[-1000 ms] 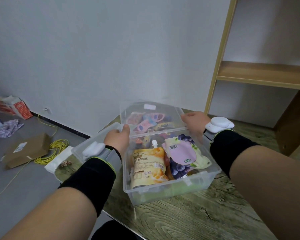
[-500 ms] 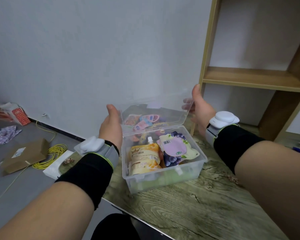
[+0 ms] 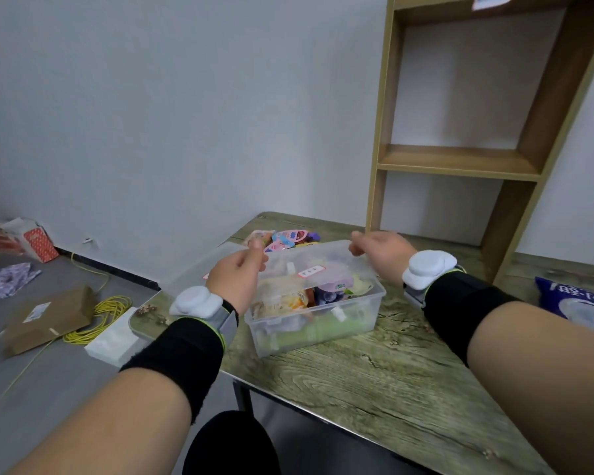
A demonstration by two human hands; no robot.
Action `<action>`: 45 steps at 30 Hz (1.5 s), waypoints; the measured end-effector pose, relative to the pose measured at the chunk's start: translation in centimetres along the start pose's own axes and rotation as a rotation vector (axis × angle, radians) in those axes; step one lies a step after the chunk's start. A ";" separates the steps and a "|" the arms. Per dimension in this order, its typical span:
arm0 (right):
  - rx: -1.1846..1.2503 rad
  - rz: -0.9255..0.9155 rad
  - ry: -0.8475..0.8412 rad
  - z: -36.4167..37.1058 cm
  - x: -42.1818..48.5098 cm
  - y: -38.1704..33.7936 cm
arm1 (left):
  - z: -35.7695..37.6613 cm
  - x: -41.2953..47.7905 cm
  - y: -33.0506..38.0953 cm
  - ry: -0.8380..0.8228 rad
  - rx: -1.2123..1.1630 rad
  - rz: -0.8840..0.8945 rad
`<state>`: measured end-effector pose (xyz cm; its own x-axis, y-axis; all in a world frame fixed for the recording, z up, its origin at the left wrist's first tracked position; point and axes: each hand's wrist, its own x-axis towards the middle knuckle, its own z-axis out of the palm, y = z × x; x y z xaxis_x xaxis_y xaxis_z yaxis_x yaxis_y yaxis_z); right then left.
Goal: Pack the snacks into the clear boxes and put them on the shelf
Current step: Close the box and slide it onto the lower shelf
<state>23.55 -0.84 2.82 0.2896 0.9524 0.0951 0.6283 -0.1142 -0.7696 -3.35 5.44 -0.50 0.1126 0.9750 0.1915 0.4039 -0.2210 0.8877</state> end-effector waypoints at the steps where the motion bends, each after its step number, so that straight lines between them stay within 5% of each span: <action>1: -0.048 -0.003 -0.019 0.3 -0.4 0.3 | 0.1 -0.2 -0.2 -0.017 0.055 0.002; 8: -0.373 -0.059 -0.104 2.2 -1.5 3.7 | 0.3 -1.1 -2.5 -0.114 0.576 0.176; 21: -0.540 -0.263 -0.129 2.3 -2.6 6.1 | -0.7 -2.4 -3.9 -0.255 0.734 0.414; 29: -0.634 -0.335 0.011 4.0 -2.6 7.0 | 0.2 -2.6 -4.9 -0.190 0.767 0.505; 45: -0.986 -0.394 -0.079 5.7 -6.2 6.7 | 3.8 -7.9 -5.6 -0.077 1.058 0.600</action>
<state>21.81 -5.92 -6.55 -0.0871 0.9838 0.1570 0.9849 0.0614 0.1616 -3.05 -1.11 -8.62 0.5749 0.7157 0.3966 0.8053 -0.5806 -0.1197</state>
